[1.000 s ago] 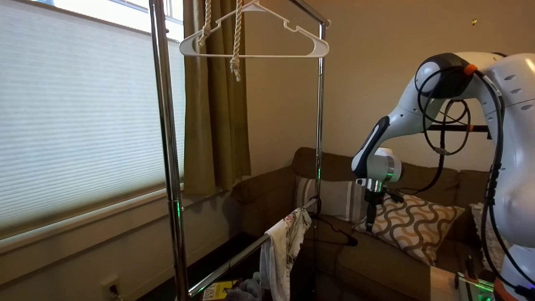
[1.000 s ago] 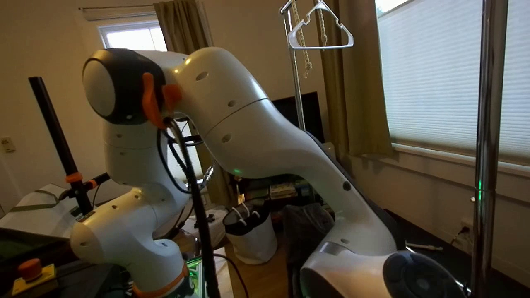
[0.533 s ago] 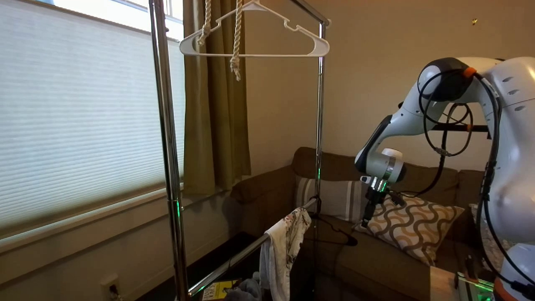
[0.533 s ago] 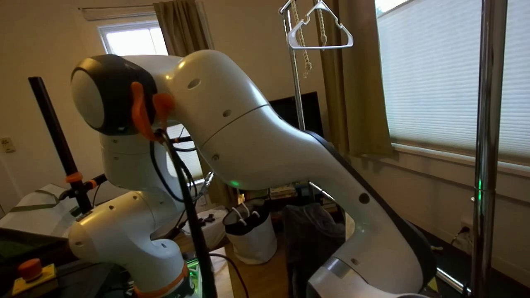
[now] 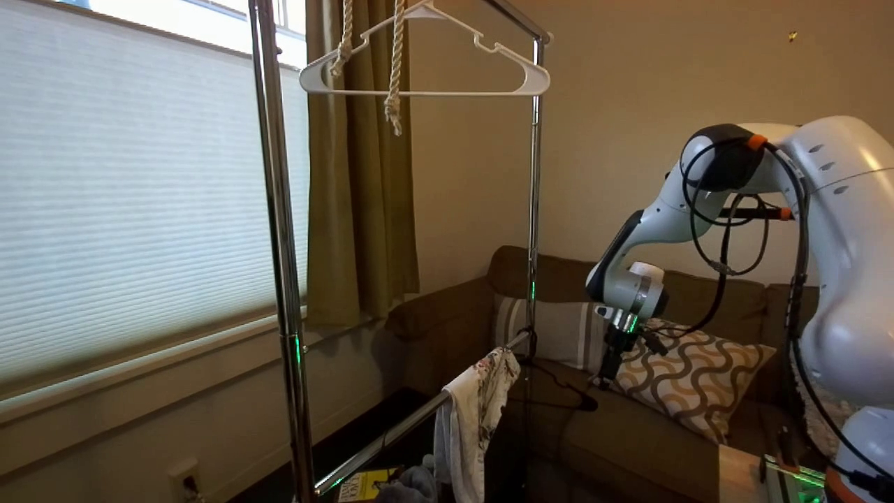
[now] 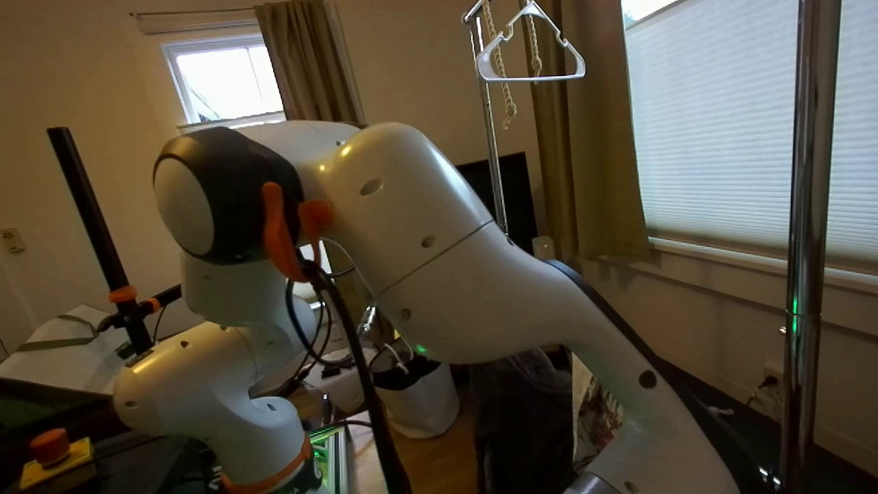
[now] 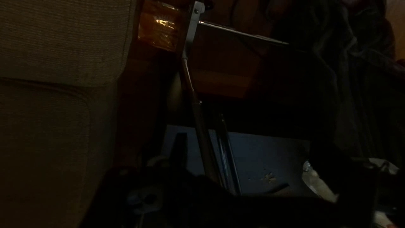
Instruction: Pick up the black coat hanger and hang it on the top rail
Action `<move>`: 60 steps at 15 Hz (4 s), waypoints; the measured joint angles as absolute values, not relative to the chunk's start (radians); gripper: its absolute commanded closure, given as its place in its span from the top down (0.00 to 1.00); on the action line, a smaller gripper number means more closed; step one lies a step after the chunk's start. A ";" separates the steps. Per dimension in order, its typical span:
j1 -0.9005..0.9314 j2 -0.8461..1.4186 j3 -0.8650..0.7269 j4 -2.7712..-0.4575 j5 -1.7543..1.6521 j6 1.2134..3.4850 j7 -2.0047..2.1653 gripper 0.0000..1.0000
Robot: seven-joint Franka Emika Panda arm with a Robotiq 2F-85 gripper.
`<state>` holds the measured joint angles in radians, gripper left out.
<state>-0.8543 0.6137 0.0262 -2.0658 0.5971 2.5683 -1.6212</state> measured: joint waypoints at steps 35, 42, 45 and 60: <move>-1.097 0.569 0.140 -2.113 0.555 2.640 -2.174 0.03; -1.089 0.479 -0.001 -2.290 0.460 2.956 -2.136 0.02; -1.085 0.473 -0.065 -2.315 0.377 2.963 -2.001 0.02; -1.004 0.065 -0.016 -2.368 1.043 2.510 -1.800 0.02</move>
<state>-1.0043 0.0647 -0.0162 -2.3682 1.0432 2.5104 -1.8005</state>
